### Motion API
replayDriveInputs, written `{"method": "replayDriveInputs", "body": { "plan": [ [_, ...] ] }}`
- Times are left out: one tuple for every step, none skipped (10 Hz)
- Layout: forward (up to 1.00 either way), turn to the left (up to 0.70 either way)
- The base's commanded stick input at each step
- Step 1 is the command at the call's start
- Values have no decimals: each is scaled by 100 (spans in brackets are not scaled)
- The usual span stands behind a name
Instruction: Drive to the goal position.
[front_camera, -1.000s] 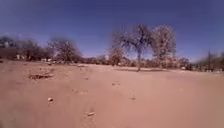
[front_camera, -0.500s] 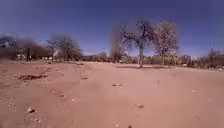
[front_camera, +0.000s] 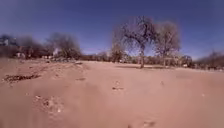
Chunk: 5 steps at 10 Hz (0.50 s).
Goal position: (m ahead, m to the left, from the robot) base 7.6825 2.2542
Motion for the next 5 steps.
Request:
{"method": "replayDriveInputs", "body": {
  "plan": [
    [100, 0],
    [100, 0],
    [100, 0],
    [100, 0],
    [100, 0]
  ]
}}
